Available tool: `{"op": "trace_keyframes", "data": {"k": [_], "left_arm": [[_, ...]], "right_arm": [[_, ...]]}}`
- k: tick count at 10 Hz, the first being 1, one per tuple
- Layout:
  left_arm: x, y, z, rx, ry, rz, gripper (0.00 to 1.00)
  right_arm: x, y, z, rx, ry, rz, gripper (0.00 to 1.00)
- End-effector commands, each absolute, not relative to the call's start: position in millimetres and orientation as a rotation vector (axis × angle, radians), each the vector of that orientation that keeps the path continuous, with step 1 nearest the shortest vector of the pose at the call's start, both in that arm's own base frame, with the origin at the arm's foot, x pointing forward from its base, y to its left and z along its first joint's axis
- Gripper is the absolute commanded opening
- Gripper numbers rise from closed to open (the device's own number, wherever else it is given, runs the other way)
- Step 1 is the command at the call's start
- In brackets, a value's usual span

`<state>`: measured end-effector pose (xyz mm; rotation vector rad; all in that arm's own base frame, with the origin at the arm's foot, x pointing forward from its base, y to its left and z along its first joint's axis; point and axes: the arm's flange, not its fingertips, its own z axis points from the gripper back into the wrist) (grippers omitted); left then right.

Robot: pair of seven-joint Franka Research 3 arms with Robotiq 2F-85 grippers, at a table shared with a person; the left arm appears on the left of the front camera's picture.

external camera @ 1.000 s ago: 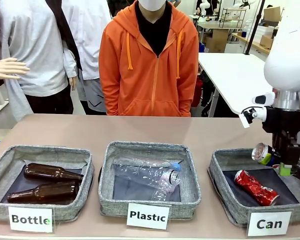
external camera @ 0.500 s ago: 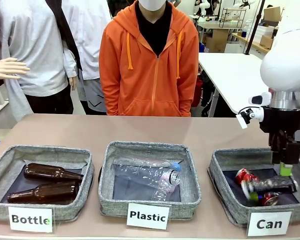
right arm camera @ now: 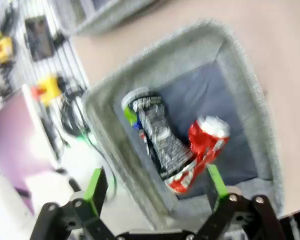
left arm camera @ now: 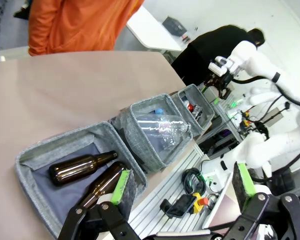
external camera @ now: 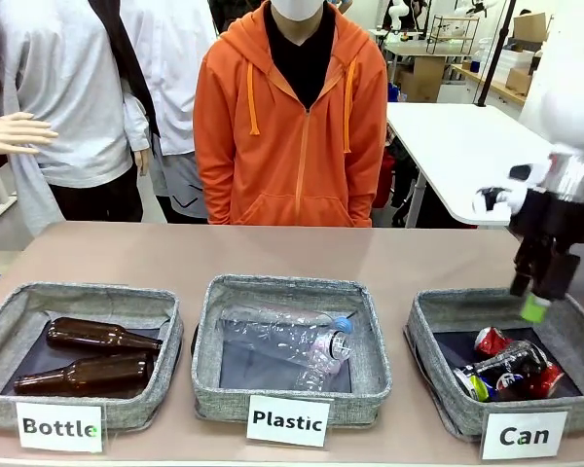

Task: Sort the can waste into the basket.
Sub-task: Pick up the can waste from the table and place it in the right Fabric basket.

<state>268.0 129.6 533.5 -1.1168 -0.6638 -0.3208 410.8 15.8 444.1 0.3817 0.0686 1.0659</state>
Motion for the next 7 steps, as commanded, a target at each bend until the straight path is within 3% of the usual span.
{"op": "trace_keyframes", "data": {"k": [1,2,4,5,7], "left_arm": [[266.3,130.8,534.9,-1.129,-0.67,-0.33,1.0],[266.3,130.8,534.9,-1.129,-0.67,-0.33,1.0],[266.3,130.8,534.9,-1.129,-0.67,-0.33,1.0],[266.3,130.8,534.9,-1.129,-0.67,-0.33,1.0],[266.3,130.8,534.9,-1.129,-0.67,-0.33,1.0]], "right_arm": [[417.2,-6.5,460.8,0.78,-0.701,0.668,1.0],[417.1,-29.8,470.9,1.017,-1.033,0.413,1.0],[410.4,-87.4,466.9,1.297,-1.379,0.097,1.0],[401.0,-108.5,458.5,1.438,-1.519,0.049,1.0],[397.5,-130.9,442.0,1.568,-1.581,0.019,1.0]]}}
